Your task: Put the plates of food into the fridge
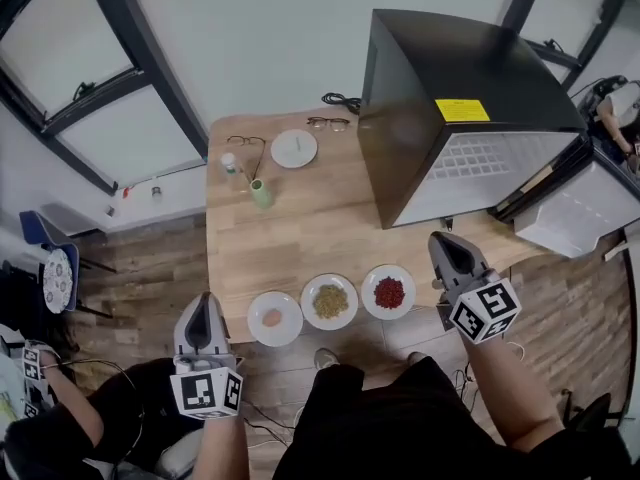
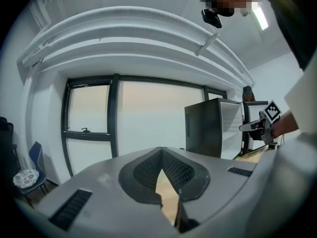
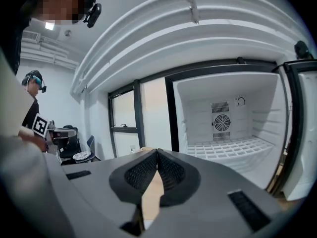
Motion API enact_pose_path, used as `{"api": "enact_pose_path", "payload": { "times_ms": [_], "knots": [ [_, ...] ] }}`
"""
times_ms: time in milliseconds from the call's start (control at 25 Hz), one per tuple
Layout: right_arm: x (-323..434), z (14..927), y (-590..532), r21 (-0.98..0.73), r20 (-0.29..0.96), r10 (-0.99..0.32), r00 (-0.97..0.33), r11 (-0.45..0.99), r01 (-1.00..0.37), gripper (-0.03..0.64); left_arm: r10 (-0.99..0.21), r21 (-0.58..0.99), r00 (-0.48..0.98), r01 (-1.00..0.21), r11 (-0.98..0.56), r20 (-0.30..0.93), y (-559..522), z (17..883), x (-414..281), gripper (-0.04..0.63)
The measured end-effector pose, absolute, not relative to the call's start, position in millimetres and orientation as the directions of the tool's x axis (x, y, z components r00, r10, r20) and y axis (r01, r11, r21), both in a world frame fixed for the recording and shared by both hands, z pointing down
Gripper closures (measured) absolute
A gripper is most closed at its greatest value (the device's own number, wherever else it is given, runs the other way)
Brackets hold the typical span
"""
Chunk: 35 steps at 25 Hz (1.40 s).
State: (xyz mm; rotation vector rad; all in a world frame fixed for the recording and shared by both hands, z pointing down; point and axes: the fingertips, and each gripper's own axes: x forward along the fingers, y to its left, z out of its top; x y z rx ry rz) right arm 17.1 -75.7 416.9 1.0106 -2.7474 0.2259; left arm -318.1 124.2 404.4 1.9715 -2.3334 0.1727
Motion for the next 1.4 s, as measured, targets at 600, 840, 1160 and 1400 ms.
{"api": "enact_pose_path", "payload": {
  "times_ms": [600, 840, 1160, 1400],
  "knots": [
    [67.3, 454.6, -16.1, -0.159, 0.307, -0.683, -0.663, 0.65, -0.743, 0.597, -0.989, 0.026, 0.092, -0.996, -0.089, 0.112, 59.3, 418.3, -274.4, 0.592],
    [70.9, 486.5, -9.8, -0.168, 0.303, -0.68, -0.667, 0.651, -0.74, 0.597, -0.987, 0.012, 0.098, -0.995, -0.098, 0.125, 53.3, 424.5, -251.6, 0.592],
    [78.4, 556.0, 17.2, -0.273, 0.358, -0.639, -0.681, 0.626, -0.731, 0.596, -0.979, 0.003, 0.118, -0.993, -0.12, 0.165, 50.7, 443.1, -226.6, 0.592],
    [83.4, 611.7, 40.3, -0.45, 0.359, -0.596, -0.719, 0.564, -0.692, 0.595, -0.965, 0.0, 0.152, -0.988, -0.156, 0.214, 48.4, 459.5, -215.3, 0.592]
  ]
}}
